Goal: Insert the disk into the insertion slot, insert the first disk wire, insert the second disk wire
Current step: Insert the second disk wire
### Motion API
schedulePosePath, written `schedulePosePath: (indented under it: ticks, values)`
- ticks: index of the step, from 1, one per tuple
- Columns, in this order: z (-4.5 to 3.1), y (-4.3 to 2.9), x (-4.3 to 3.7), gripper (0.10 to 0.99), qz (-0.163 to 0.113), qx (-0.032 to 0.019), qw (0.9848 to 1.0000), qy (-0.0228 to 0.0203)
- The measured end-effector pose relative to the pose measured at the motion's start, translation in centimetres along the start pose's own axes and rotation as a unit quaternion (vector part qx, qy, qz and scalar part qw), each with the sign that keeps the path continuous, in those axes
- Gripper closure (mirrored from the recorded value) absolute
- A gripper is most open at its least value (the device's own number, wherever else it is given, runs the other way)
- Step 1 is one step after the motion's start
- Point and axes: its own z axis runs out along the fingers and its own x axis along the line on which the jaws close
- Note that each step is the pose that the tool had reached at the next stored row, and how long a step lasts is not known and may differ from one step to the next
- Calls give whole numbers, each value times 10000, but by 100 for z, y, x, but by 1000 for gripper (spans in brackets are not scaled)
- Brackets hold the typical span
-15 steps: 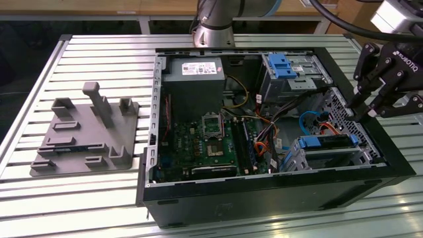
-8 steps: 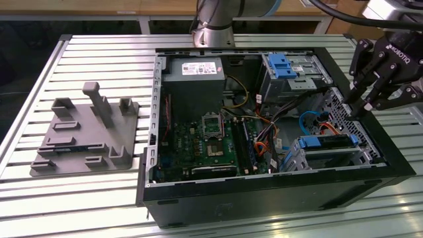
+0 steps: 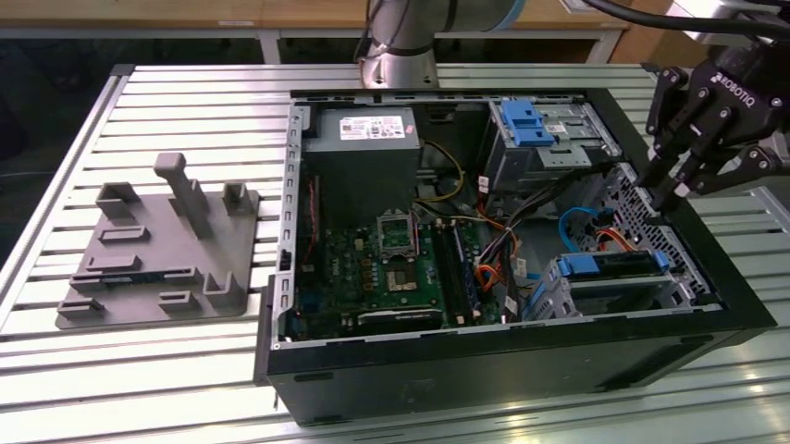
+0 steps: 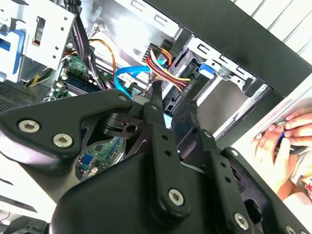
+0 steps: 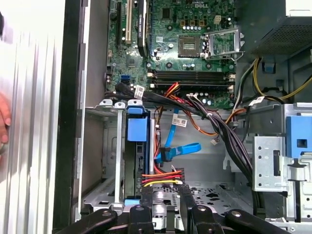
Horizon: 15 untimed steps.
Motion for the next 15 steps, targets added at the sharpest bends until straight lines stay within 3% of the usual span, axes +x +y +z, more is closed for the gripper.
schedulePosePath:
  ticks: [4,5,15]
  values:
    - [0,6,-48,729,12,0,9999,154]
    - [0,7,-53,729,13,0,9998,174]
    - [2,28,-69,729,32,8,9998,187]
